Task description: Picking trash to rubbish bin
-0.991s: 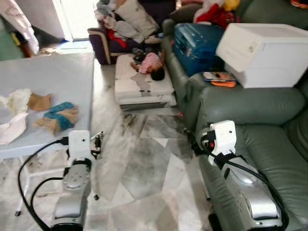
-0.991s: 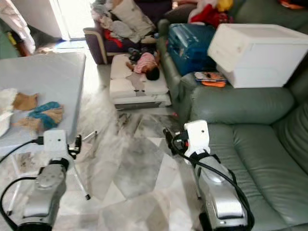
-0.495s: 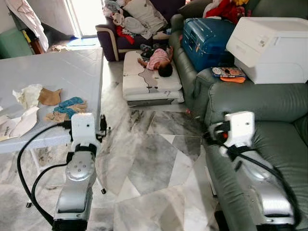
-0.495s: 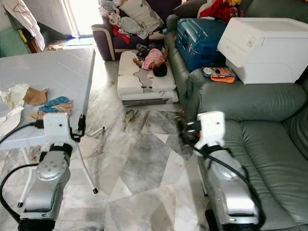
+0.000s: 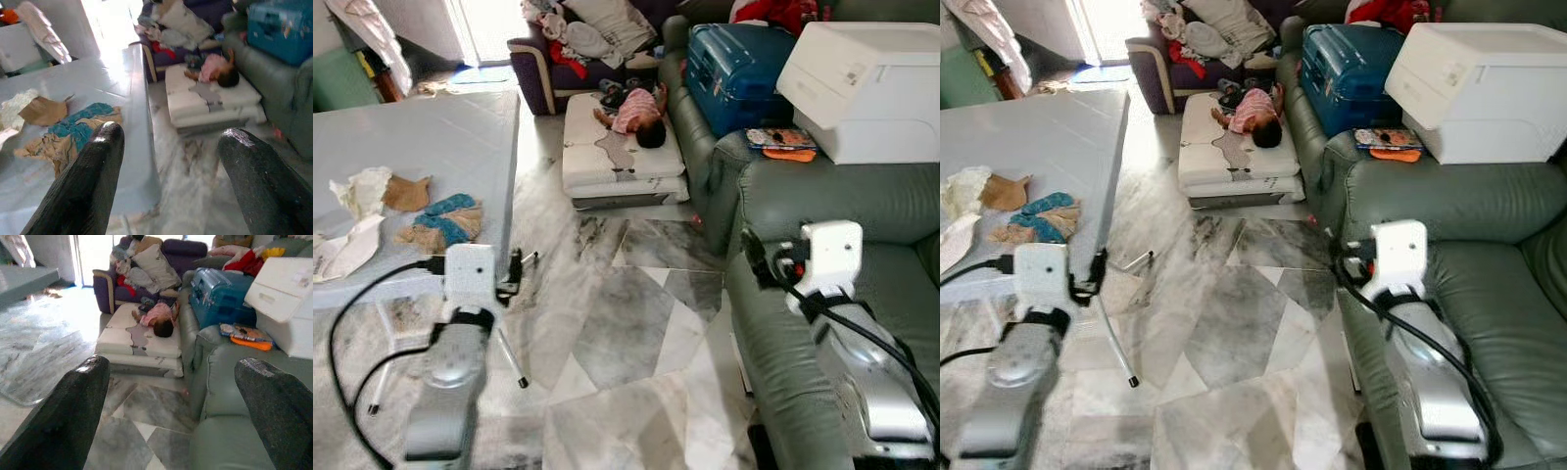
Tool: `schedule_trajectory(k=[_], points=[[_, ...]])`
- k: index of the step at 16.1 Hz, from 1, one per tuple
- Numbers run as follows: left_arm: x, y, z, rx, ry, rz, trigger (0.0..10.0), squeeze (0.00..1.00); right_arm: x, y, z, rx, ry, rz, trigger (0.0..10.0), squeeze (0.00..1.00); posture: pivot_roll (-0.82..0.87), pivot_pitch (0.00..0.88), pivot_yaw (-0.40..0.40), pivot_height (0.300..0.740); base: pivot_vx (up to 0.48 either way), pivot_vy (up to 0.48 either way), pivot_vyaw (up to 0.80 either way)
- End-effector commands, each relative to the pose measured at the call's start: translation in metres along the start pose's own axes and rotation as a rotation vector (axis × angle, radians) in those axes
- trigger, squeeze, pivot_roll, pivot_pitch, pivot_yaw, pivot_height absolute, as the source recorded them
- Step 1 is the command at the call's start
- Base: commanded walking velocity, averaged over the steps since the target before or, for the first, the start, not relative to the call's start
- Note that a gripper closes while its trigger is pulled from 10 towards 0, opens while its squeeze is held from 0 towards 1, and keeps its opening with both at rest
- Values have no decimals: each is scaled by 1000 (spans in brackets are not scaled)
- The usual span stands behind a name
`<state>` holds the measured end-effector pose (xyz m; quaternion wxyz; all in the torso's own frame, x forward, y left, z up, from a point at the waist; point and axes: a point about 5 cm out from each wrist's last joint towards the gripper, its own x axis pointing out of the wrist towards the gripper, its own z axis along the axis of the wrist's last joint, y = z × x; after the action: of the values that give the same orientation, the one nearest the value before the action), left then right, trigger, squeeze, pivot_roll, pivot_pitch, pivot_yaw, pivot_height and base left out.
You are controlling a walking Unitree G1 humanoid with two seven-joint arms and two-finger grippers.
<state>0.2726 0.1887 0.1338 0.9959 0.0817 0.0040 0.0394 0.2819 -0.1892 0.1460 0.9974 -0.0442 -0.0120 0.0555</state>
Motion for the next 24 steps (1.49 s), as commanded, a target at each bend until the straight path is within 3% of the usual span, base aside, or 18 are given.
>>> schedule_trajectory(k=[1, 4, 9, 11, 24], points=[[1, 1, 10, 0, -37, 35, 10000, 0, 0, 2, 8, -16, -37, 13, 10000, 0, -39, 0, 27, 740, 0, 0, 800], [2, -5, 11, -77, -23, 95, 10000, 0, 2, 7, 11, 3, -46, 44, 10000, 0, -33, 0, 12, 740, 0, 0, 800], [1, -4, 3, -61, 13, 81, 10000, 0, 3, 7, 12, 14, -57, 47, 10000, 0, -36, 0, 20, 740, 0, 0, 800], [3, -2, 0, -63, 30, 79, 10000, 0, 0, 7, 11, 74, -71, 28, 10000, 0, -37, 0, 25, 740, 0, 127, 0], [9, -8, -3, -81, 53, 77, 10000, 0, 1, 13, 9, 90, -67, 68, 10000, 0, -40, 0, 19, 740, 0, 470, 0]])
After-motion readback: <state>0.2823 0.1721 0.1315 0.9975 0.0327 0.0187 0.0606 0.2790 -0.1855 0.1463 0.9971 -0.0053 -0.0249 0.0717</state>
